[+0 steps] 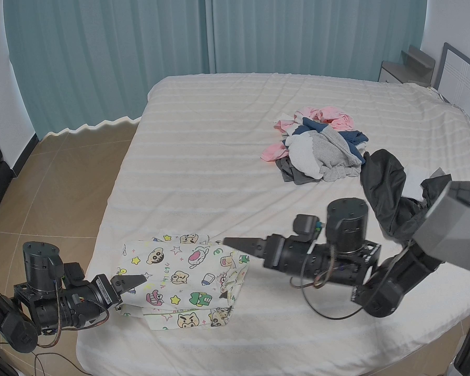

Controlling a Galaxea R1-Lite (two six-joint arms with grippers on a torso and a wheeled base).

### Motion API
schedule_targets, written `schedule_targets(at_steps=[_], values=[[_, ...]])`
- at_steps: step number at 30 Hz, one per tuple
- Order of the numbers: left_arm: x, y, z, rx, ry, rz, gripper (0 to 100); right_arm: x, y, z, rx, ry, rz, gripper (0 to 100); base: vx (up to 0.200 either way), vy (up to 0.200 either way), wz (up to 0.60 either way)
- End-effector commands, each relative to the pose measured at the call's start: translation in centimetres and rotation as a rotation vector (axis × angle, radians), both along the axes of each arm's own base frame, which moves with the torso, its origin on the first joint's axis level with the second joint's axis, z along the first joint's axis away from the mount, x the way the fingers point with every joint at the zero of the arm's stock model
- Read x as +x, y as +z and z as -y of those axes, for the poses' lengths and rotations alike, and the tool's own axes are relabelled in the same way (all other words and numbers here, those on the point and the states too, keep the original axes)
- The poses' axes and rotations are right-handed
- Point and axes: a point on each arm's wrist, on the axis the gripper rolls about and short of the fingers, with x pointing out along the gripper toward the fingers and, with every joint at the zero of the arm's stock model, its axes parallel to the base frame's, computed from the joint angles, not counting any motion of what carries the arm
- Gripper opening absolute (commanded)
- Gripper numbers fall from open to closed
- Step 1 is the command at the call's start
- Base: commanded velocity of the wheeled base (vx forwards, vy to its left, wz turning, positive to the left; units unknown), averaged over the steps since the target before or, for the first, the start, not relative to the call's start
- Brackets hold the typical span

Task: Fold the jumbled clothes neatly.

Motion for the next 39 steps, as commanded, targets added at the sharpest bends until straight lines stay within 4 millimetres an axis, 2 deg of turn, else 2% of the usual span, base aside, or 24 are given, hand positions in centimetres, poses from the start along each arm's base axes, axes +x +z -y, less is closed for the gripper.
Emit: schedule_targets(at_steps=[1,4,8,22,29,39], values=[[-0.1,-0.5,-0.1,0.001,0.006,-0.028,100,-0.6,-5.0,-7.0,-0.064,0.062,-0.044,100,0.0,0.0,0.0],[-0.2,-0.6,-0.1,0.002,0.007,-0.035,100,-0.9,-6.1,-7.9,-0.063,0.047,-0.028,100,0.0,0.0,0.0],[-0.2,-0.6,-0.1,0.002,0.007,-0.035,100,-1.2,-7.7,-8.0,-0.066,0.034,-0.021,100,0.0,0.0,0.0],[0.0,-1.1,-0.1,0.01,0.005,-0.062,100,-0.6,-7.8,-7.9,-0.073,-0.001,-0.006,100,0.0,0.0,0.0],[0.0,-1.2,-0.1,0.01,0.005,-0.063,100,0.7,-9.2,-6.7,-0.117,-0.036,-0.007,100,0.0,0.0,0.0],[0.0,-1.2,-0.1,0.01,0.005,-0.063,100,0.7,-10.0,-6.3,-0.202,-0.029,-0.037,100,0.0,0.0,0.0]])
